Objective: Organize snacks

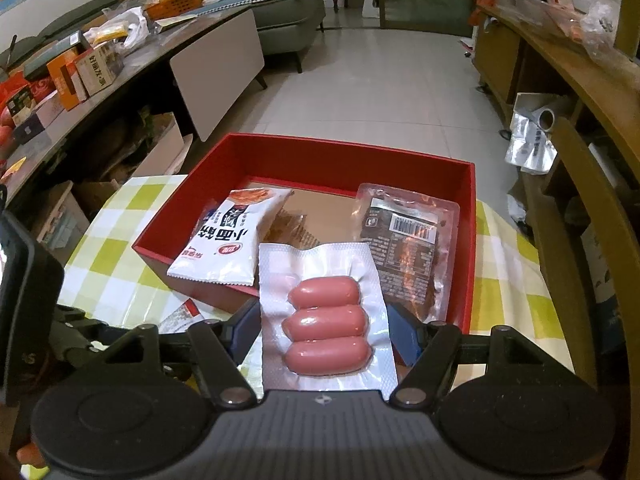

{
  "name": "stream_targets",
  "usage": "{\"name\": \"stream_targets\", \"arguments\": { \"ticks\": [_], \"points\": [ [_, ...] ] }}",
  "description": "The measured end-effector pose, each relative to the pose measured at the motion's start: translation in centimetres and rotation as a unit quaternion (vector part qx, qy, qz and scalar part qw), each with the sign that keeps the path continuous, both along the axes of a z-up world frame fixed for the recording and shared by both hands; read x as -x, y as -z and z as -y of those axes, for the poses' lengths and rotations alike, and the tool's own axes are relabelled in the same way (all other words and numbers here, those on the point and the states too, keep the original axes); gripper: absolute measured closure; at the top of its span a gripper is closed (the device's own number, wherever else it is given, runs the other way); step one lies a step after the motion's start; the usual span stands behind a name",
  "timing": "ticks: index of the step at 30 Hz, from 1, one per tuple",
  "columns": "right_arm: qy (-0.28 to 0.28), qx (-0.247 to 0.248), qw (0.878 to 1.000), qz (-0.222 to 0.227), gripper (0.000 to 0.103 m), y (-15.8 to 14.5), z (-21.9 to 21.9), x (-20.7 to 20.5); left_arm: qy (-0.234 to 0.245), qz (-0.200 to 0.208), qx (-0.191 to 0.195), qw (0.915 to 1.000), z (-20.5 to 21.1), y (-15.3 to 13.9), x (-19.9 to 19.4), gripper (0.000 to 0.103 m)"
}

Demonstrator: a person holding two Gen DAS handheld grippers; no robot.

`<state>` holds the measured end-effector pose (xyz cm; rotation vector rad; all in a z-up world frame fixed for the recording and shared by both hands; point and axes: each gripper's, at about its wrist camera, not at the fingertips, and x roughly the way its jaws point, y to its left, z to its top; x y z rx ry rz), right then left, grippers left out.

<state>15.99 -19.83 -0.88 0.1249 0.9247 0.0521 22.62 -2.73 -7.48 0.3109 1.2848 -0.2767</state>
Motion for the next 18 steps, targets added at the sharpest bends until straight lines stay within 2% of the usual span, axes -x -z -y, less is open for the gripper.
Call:
{"name": "stream_targets", "arguments": {
  "ticks": [3, 6, 9, 11, 13, 14, 16, 17, 18],
  "points": [
    [0.001, 0.002, 1.000, -0.001, 0.026, 0.0, 0.0, 0.0, -0.001, -0.004, 0.002, 1.0000, 0.0, -0.5, 0.8, 0.045],
    [-0.001, 0.003, 1.000, 0.001, 0.026, 0.0, -0.1, 0.1, -0.008, -0.003, 0.019, 0.9998, -0.2, -1.6, 1.4, 0.064],
    [-0.004, 0.002, 1.000, 0.001, 0.026, -0.1, -0.3, 0.3, -0.010, -0.006, 0.038, 0.9992, -0.4, -2.6, 1.8, 0.063],
    [-0.005, 0.004, 1.000, 0.000, 0.026, -0.1, -0.3, 0.4, -0.012, 0.011, 0.011, 0.9998, -0.3, -2.3, 1.9, 0.057],
    [-0.003, 0.005, 1.000, 0.000, 0.026, -0.1, -0.1, 0.5, -0.013, 0.022, -0.019, 0.9995, 0.1, -1.6, 1.7, 0.037],
    [-0.003, 0.005, 1.000, -0.002, 0.026, -0.1, -0.1, 0.5, -0.008, 0.017, -0.022, 0.9996, 0.2, -1.1, 1.4, 0.031],
    [-0.004, 0.006, 1.000, -0.005, 0.026, 0.1, 0.0, 0.6, -0.007, 0.010, -0.038, 0.9992, 0.5, 0.0, 0.8, 0.007],
    [-0.005, 0.007, 1.000, -0.007, 0.026, 0.2, 0.1, 0.6, -0.010, 0.018, -0.058, 0.9981, 0.7, 0.5, 0.7, 0.001],
    [-0.005, 0.008, 1.000, -0.008, 0.026, 0.3, 0.1, 0.6, -0.009, 0.029, -0.065, 0.9974, 0.6, 0.6, 0.6, 0.000]
  ]
}}
